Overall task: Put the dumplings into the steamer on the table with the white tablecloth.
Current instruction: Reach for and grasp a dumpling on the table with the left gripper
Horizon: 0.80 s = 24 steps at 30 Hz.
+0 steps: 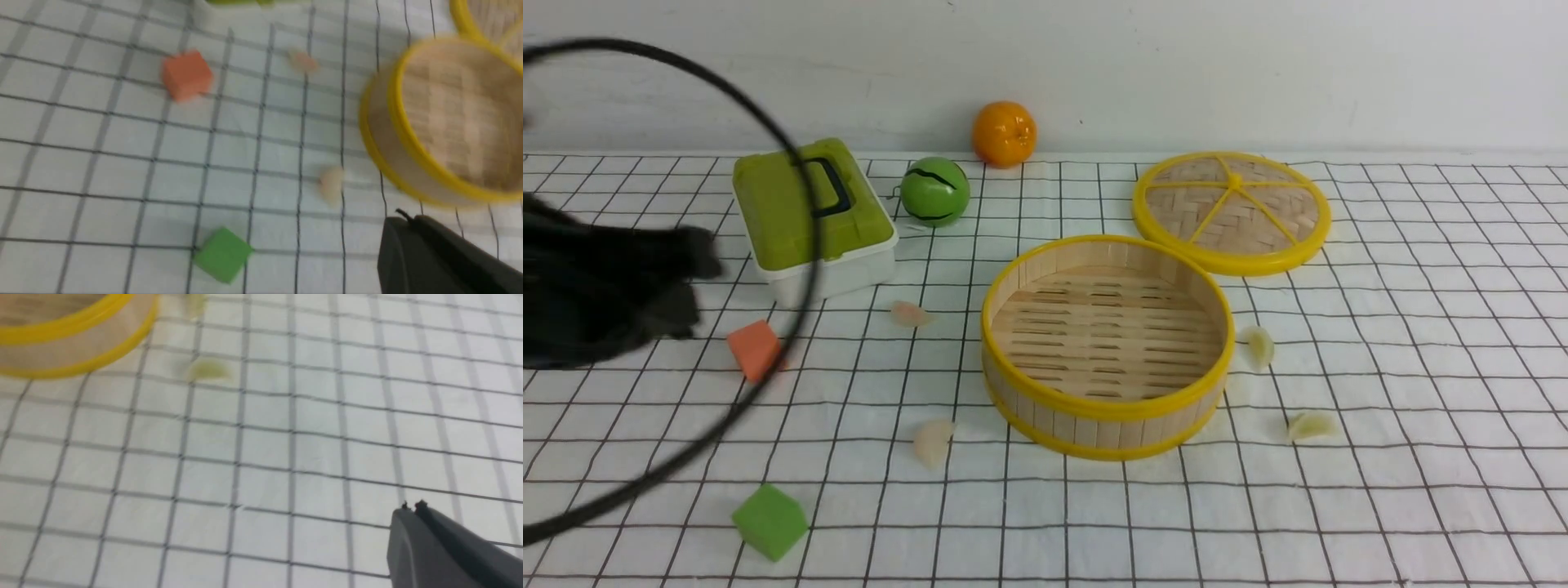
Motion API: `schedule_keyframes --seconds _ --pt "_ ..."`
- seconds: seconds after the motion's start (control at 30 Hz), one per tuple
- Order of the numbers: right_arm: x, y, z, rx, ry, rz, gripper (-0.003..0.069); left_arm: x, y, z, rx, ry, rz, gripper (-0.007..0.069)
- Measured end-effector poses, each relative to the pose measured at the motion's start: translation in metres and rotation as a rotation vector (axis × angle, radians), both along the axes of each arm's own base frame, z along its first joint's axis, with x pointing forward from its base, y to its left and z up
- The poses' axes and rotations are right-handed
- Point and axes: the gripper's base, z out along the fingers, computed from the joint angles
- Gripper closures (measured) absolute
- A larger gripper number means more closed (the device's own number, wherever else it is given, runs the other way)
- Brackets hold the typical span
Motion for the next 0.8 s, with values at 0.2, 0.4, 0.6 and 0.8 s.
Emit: schedule_keyframes --seconds 0.2,0.4,0.6,0.8 --pt "0.015 0.018 -0.028 0.010 0.074 0.153 0.0680 0.047 -0.051 -0.048 0.072 0.220 -0.160 0.0637" --pt "0.024 0.021 -0.031 0.034 0.052 0.144 0.0678 0.084 -0.067 -0.086 0.126 0.307 -0.174 0.0576" --pt "0.024 0.021 -0.033 0.036 0.055 0.143 0.0676 0.118 -0.078 -0.111 0.178 0.272 -0.188 0.0372" --pt "0.024 0.021 -0.034 0.042 0.057 0.142 0.0671 0.148 -0.084 -0.146 0.297 0.276 -0.224 0.0279"
